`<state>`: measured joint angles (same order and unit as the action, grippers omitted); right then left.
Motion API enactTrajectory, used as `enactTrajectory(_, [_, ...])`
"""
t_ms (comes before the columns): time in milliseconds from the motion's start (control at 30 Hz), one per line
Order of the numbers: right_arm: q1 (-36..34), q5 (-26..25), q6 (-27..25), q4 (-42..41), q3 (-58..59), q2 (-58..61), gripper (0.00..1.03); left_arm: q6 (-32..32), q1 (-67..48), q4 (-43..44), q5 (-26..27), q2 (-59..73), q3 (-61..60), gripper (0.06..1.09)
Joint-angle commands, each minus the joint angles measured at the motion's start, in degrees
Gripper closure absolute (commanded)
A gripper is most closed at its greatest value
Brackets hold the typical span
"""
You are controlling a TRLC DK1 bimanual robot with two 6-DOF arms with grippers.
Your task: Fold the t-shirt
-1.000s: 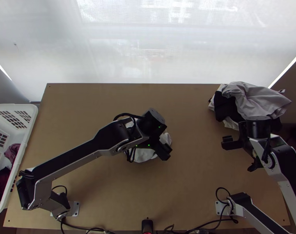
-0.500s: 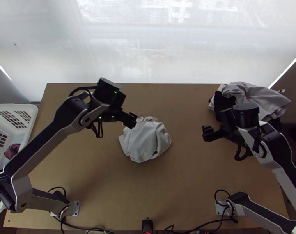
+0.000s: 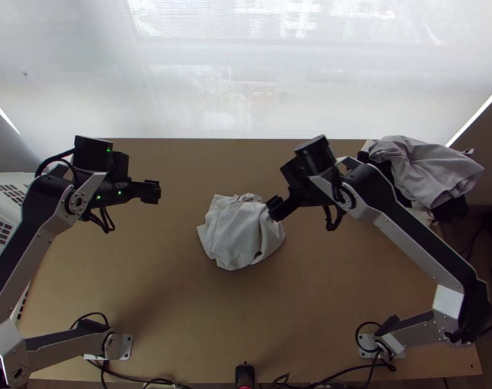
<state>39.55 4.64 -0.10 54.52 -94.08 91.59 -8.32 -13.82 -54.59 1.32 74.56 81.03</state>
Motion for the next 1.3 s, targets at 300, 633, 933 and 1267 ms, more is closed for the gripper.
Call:
enactTrajectory(300, [8.7, 5.8, -0.3, 1.9, -19.8, 25.1, 0.1, 0.1, 5.7, 3.1, 0.1, -8.1, -16.6, 0.11])
enactTrajectory(633, [7.4, 6.1, -2.6, 1.8, -21.6, 31.7, 0.1, 0.2, 5.7, 5.2, 0.2, -8.4, -20.1, 0.11])
enactTrajectory(933, [6.1, 6.0, -4.3, 1.1, -22.8, 32.4, 0.44, -0.1, 5.1, 5.9, 0.3, -7.7, -20.6, 0.11])
enactTrajectory(1267, [6.1, 4.0, -6.3, -0.4, -24.0, 28.6, 1.0, -0.6, 4.9, 6.2, 0.3, -9.6, -22.4, 0.11])
